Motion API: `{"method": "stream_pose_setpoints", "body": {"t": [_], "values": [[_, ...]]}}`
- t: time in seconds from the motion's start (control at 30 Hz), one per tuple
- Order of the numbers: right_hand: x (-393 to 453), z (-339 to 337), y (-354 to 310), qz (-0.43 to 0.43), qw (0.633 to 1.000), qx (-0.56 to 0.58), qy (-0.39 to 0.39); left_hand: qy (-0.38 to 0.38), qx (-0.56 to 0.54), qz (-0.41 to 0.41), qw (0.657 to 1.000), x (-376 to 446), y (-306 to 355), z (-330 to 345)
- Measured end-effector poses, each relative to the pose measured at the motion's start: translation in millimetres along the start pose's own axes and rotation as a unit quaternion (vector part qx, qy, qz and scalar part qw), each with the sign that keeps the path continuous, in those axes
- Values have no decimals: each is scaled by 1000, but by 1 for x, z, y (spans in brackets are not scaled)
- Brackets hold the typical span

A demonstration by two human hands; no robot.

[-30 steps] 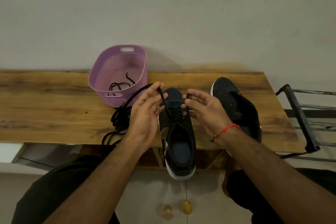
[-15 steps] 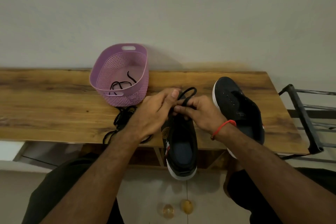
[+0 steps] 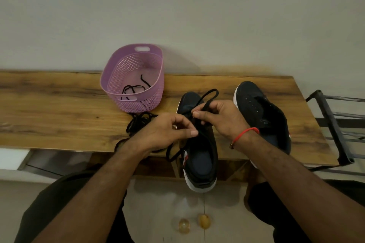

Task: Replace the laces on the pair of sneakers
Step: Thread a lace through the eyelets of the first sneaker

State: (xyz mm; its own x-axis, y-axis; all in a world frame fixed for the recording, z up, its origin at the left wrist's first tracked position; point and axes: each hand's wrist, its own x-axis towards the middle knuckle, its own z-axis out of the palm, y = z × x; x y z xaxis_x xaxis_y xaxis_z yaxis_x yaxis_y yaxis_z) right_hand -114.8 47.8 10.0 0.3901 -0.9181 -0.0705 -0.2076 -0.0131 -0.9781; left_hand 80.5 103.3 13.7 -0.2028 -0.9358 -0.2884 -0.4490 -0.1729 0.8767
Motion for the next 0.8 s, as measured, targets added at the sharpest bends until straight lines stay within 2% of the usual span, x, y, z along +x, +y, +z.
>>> {"method": "stream_pose_setpoints", "body": {"t": [0.13, 0.3, 0.5, 0.57, 0.7, 0.8], "values": [[1, 1, 1, -10, 999, 43, -23, 101, -7, 3, 995, 11, 5, 17], [3, -7, 4, -8, 997, 59, -54, 150, 114, 63, 980, 12, 5, 25], [4, -14, 6, -12, 995, 59, -84, 128, 85, 109, 982, 14, 0, 34], [5, -14, 6, -21, 996, 60, -63, 120, 83, 88, 985, 15, -1, 29], [5, -11, 8, -20, 999, 49, -11, 36, 29, 38, 998, 15, 0, 10], [4, -10, 8, -21, 998, 50, -22, 79, 63, 49, 994, 13, 0, 13]]}}
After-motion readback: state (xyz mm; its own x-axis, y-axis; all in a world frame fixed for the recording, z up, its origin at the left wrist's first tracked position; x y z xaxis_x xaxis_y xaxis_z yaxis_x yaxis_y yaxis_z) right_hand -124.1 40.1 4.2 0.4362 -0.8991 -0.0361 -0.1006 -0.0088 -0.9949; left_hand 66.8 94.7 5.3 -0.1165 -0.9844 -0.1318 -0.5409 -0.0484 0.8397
